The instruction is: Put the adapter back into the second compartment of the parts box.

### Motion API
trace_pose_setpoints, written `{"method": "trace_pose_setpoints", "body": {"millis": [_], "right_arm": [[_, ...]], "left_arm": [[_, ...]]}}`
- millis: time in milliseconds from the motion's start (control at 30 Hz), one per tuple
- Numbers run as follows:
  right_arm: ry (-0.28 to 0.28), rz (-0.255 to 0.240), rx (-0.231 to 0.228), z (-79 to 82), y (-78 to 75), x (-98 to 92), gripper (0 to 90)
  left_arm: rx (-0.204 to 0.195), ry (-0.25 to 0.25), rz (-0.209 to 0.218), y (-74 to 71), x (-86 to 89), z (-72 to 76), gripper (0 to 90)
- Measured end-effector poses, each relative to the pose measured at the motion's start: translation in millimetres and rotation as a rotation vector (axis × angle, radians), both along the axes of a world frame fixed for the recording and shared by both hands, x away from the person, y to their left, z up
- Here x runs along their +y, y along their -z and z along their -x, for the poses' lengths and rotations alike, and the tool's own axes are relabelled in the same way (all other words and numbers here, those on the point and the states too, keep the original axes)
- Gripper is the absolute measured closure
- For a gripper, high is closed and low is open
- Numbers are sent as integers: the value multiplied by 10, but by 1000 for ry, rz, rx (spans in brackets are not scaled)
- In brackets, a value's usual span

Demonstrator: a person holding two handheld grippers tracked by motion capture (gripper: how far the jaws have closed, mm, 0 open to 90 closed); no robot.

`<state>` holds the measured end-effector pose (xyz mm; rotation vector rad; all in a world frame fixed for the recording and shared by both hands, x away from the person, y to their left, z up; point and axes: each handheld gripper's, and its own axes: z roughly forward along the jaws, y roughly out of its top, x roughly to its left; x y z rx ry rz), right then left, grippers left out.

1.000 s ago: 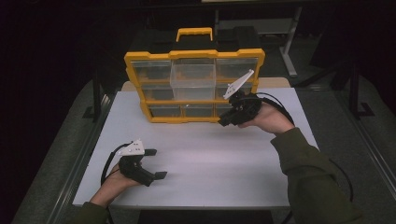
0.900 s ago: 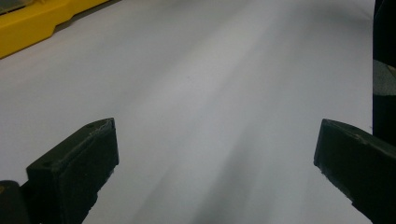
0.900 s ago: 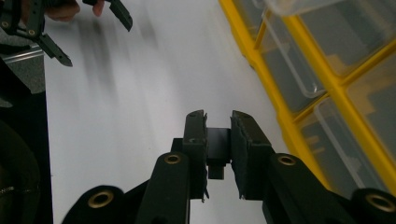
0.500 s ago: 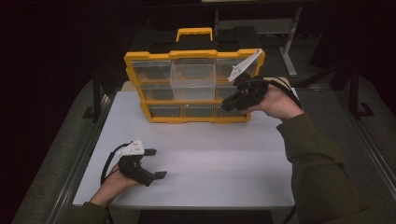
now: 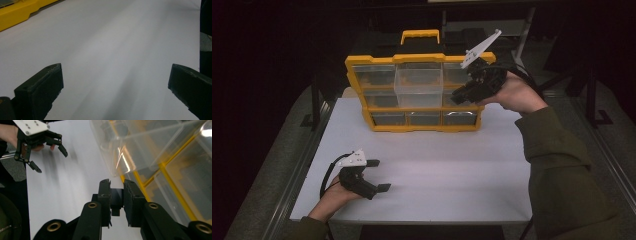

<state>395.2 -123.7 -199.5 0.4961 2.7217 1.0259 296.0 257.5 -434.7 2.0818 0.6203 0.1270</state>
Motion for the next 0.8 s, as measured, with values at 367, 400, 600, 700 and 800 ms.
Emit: {"method": "trace_pose_setpoints", "body": {"millis": [367,400,600,700,800], "right_arm": [[9,-51,-36,-84,-354,39,753],[9,-56,-36,-92,-381,46,752],[7,-81,-38,-153,-491,125,752],[-2,-97,-34,-188,-514,213,752],[-7,-95,-35,-209,-511,262,752]], "left_arm": [[-2,1,-2,-2,2,0,0],[-2,1,-2,-1,2,0,0],[-3,2,-3,-4,1,0,0],[-2,2,-3,-5,3,0,0],[-2,2,-3,-5,3,1,0]]}}
